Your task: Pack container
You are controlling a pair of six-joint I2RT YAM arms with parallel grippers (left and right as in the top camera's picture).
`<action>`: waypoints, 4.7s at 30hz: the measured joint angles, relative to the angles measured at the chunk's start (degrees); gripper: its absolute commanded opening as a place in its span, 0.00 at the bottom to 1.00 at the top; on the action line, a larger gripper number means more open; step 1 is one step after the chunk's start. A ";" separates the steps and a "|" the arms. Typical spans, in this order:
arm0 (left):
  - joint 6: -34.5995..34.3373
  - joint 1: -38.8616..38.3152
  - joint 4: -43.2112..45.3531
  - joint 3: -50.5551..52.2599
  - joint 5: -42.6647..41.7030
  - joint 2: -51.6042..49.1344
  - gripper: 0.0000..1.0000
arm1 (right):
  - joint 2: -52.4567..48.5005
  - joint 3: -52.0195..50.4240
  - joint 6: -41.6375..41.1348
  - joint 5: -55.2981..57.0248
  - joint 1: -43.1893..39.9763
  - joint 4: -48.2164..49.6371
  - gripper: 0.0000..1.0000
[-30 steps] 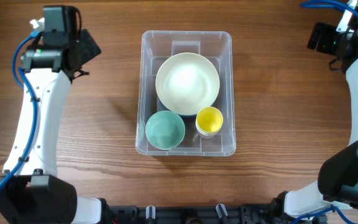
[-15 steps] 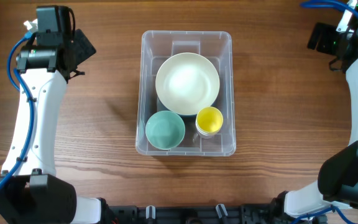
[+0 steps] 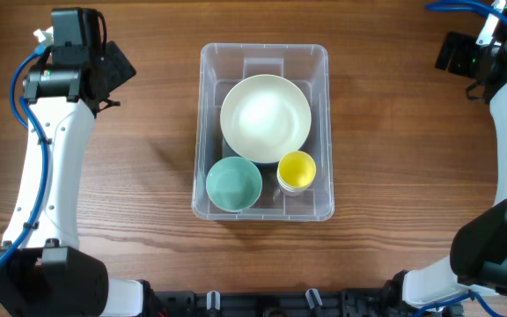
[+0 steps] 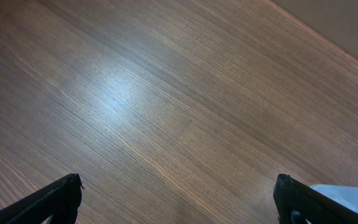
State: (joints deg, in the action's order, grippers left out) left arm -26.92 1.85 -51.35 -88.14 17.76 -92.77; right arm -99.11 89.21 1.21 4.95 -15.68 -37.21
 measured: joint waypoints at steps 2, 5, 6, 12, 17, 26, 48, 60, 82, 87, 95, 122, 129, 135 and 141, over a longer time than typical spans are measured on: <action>0.00 0.00 0.00 0.00 0.00 0.00 1.00 | 0.00 0.00 0.00 0.00 0.00 0.00 1.00; 0.00 0.00 0.00 0.00 0.00 0.00 1.00 | 0.00 0.00 0.00 0.00 0.00 0.00 1.00; 0.00 0.00 0.00 0.00 0.00 0.00 1.00 | 0.00 0.00 0.00 0.00 0.00 0.00 1.00; 0.00 0.00 0.00 0.00 0.00 0.00 1.00 | 0.00 0.00 0.07 0.00 0.00 -0.04 1.00; 0.00 0.00 0.00 0.00 0.00 0.00 1.00 | 0.02 -0.15 0.66 -0.37 0.00 3.23 1.00; 0.00 0.00 0.00 0.00 0.00 0.00 1.00 | 15.10 -0.96 1.09 -10.84 0.68 9.35 1.00; 0.00 0.00 0.00 0.00 0.00 0.00 1.00 | 85.55 -48.39 1.51 -16.20 2.54 23.80 1.00; 0.00 0.00 0.02 0.00 0.00 0.00 1.00 | 87.21 -80.08 1.49 -18.88 7.26 58.86 1.00; 0.00 0.00 0.02 0.00 0.00 0.00 1.00 | 97.59 -82.23 -1.40 -17.18 10.14 41.18 1.00; 0.00 0.00 0.02 0.00 0.00 0.00 1.00 | 97.96 -82.99 -2.91 -16.87 10.14 40.61 1.00; 0.00 0.00 0.00 0.00 0.00 0.00 1.00 | 98.01 -87.32 -8.13 -14.12 10.14 40.13 1.00; 0.00 0.00 0.02 0.00 0.00 0.00 1.00 | 98.07 -87.38 -2.38 -13.25 10.14 35.45 1.00; 0.00 0.00 0.00 0.00 0.00 0.00 1.00 | 98.07 -87.38 -2.36 -13.25 10.14 35.45 1.00; 0.00 0.00 0.02 0.00 0.00 0.00 1.00 | 98.07 -87.38 -2.19 -13.25 10.14 35.45 1.00; 0.00 0.00 0.02 0.00 0.00 0.00 1.00 | 98.07 -87.38 -2.14 -13.25 10.14 35.45 1.00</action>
State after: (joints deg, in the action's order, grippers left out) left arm -26.92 1.85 -51.33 -88.14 17.76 -92.77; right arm -1.04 1.83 -0.93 -8.29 -5.54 -1.76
